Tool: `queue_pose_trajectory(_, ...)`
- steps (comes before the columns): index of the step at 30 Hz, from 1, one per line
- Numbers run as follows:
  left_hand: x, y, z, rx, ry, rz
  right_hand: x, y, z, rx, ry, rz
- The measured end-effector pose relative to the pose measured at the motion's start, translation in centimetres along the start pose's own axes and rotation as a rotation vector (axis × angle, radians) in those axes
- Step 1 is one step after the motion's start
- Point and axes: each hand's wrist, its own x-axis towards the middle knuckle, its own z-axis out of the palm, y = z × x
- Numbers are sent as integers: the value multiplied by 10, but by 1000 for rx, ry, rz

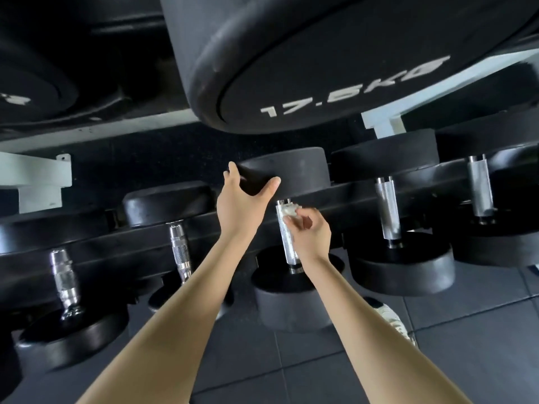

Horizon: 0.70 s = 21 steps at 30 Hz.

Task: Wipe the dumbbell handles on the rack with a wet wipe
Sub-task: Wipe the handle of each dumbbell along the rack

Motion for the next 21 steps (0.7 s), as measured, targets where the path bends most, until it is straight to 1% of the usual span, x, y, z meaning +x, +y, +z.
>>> queue_pose_trajectory(3,-3,-3,6,2,50,28,-6,16,-9,-80,-21,54)
queue_pose_trajectory(6,-4,-9,10,-22,66,49,0,13,-10,-93,-20,34)
queue_pose_trajectory(8,-2,-13,10,-50,58,55,12,0,-3,-50,18,15)
queue_pose_trajectory(10,1,-15,9,-84,63,54,23,-12,6,58,34,30)
queue_pose_trajectory(12,2,-17,10,-111,77,63,26,-13,8,188,-20,61)
queue_pose_trajectory(13,2,-18,11,-123,81,66,23,-8,5,207,-55,61)
queue_pose_trajectory(17,2,-20,13,-152,86,70,10,19,-16,78,-140,66)
queue_pose_trajectory(19,3,-20,13,-159,87,70,16,14,-18,16,-159,41)
queue_pose_trajectory(21,4,-21,13,-170,87,67,24,-2,-13,43,-149,33)
